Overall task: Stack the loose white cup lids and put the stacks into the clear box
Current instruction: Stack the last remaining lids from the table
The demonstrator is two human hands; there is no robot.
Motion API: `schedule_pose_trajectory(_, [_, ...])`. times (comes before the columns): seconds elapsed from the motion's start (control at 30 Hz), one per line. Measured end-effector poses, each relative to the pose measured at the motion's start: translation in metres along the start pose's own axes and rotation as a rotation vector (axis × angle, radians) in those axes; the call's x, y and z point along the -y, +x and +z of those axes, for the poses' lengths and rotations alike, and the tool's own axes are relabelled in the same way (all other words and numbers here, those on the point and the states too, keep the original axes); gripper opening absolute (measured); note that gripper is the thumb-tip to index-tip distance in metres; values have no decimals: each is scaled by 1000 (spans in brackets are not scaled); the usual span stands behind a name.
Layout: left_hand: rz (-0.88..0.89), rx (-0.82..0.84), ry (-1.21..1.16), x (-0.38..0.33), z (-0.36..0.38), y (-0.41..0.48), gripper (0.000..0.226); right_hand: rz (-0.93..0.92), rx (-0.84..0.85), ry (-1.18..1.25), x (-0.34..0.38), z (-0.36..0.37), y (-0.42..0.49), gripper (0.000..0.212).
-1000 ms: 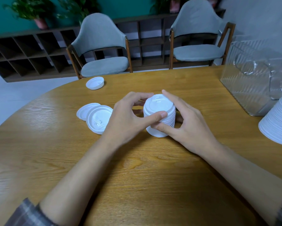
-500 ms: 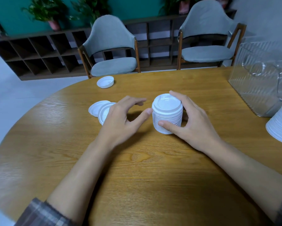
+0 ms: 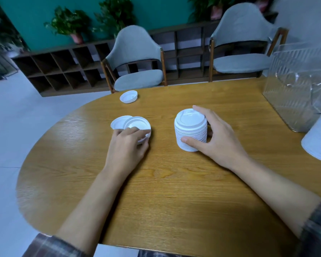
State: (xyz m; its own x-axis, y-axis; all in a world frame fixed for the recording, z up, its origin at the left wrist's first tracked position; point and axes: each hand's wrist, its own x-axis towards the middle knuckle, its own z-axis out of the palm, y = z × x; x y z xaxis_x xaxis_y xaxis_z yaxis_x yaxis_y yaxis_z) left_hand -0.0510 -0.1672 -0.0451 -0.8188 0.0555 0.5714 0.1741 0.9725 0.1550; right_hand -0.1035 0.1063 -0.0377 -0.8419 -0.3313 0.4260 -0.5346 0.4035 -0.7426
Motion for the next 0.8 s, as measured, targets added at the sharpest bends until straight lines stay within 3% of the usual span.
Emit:
schedule_pose_trajectory(0.13, [101, 3, -24, -16, 9, 6, 32, -12, 3, -7, -2, -1, 1, 85])
schedule_pose_trajectory(0.27, [95, 14, -114, -28, 17, 22, 35, -22, -16, -24, -3, -3, 2, 84])
schedule_pose_trajectory(0.53, [-305, -53, -557, -38, 19, 53, 23, -16, -46, -39, -3, -3, 2, 83])
schedule_pose_trajectory(0.8, [-442, -166, -927, -38, 5, 53, 20, 13, -50, -44, 1, -3, 3, 82])
